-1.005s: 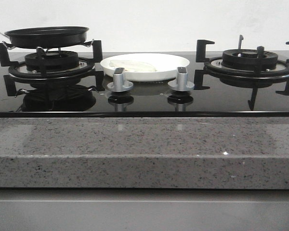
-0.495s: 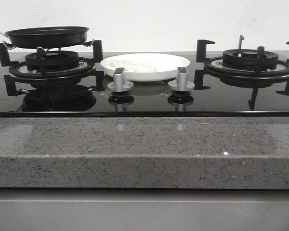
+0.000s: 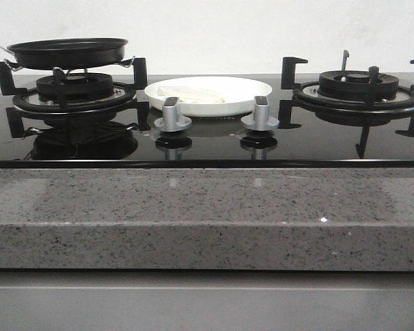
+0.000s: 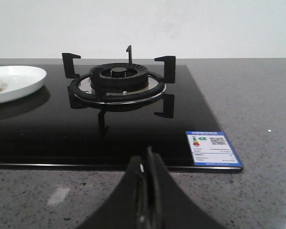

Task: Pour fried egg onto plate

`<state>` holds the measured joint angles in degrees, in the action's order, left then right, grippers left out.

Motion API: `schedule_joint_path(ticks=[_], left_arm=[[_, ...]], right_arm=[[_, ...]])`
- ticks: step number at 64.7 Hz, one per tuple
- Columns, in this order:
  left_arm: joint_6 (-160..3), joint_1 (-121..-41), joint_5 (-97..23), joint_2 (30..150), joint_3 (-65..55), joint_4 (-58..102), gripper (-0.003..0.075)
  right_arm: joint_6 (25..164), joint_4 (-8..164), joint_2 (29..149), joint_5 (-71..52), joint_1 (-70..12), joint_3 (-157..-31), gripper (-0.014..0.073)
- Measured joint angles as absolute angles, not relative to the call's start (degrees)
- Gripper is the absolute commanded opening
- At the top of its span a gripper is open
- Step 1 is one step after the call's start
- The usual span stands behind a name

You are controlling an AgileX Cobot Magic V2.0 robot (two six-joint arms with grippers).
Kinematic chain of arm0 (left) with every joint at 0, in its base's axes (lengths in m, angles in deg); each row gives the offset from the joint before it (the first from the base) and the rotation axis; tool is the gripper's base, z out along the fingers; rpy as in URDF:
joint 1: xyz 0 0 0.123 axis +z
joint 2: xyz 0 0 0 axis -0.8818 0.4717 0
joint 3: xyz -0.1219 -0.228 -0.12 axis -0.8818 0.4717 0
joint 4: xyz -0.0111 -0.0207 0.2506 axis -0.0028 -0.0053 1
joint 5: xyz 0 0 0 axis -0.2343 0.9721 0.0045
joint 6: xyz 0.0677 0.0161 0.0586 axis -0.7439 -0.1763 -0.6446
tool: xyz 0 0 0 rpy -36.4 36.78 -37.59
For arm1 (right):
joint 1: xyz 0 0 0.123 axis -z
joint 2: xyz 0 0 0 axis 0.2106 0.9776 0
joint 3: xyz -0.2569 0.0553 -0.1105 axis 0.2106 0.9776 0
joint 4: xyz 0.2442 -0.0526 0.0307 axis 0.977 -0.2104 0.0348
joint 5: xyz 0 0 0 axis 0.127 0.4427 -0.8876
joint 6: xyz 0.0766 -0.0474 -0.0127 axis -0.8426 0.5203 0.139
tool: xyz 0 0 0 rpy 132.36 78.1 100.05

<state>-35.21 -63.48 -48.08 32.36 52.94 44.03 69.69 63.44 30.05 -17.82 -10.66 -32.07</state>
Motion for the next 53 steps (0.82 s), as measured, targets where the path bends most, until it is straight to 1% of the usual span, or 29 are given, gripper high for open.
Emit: schedule_joint_path(ticks=[53], left_arm=[[-35.2, -63.5, -48.1, 32.4, 52.9, 44.0, -0.0019]], right_arm=[[69.7, 63.4, 30.0, -17.8, -11.2, -32.1, -0.0068]])
